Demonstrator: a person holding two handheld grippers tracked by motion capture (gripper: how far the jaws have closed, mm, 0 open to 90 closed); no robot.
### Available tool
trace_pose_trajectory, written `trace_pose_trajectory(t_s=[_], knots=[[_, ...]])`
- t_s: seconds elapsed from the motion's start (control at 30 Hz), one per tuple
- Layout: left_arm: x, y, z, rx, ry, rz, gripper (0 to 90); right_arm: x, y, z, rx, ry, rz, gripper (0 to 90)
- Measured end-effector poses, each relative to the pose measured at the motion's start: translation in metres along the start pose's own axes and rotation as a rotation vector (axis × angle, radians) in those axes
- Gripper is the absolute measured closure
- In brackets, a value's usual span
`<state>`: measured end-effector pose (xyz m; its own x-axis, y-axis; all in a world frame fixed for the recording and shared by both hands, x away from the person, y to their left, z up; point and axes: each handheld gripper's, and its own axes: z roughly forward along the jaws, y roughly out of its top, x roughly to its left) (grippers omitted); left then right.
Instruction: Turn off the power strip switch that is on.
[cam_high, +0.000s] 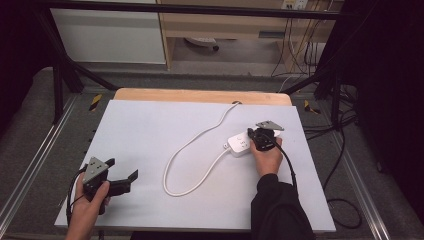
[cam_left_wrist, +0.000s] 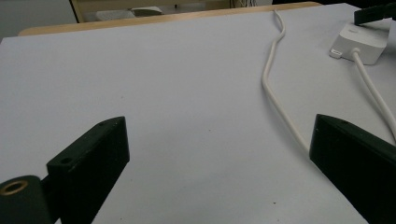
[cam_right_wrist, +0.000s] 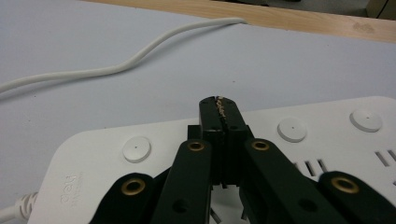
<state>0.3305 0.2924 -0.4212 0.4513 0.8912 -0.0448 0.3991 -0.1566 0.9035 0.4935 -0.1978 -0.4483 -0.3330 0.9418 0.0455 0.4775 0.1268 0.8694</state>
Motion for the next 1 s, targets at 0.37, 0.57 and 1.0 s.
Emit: trace_pose_trajectory(t_s=[0.37,0.57,1.0], knots=[[0.0007,-0.0003,0.0003,0.002,0.004,-0.001,4.8,-0.0009,-0.0008,0.0000,-0.006,0.005,0.015,90.0],[0.0009,-0.0003,0.0003,0.001,0.003,-0.001,4.8,-0.0019,-0.0015,-0.0005,-0.009,0.011,0.020,90.0],[0.0012,-0.0001,0.0000,-0.002,0.002,-0.002,4.8,-0.0051,-0.0007,-0.0015,0.003,0.006,0.029,90.0]])
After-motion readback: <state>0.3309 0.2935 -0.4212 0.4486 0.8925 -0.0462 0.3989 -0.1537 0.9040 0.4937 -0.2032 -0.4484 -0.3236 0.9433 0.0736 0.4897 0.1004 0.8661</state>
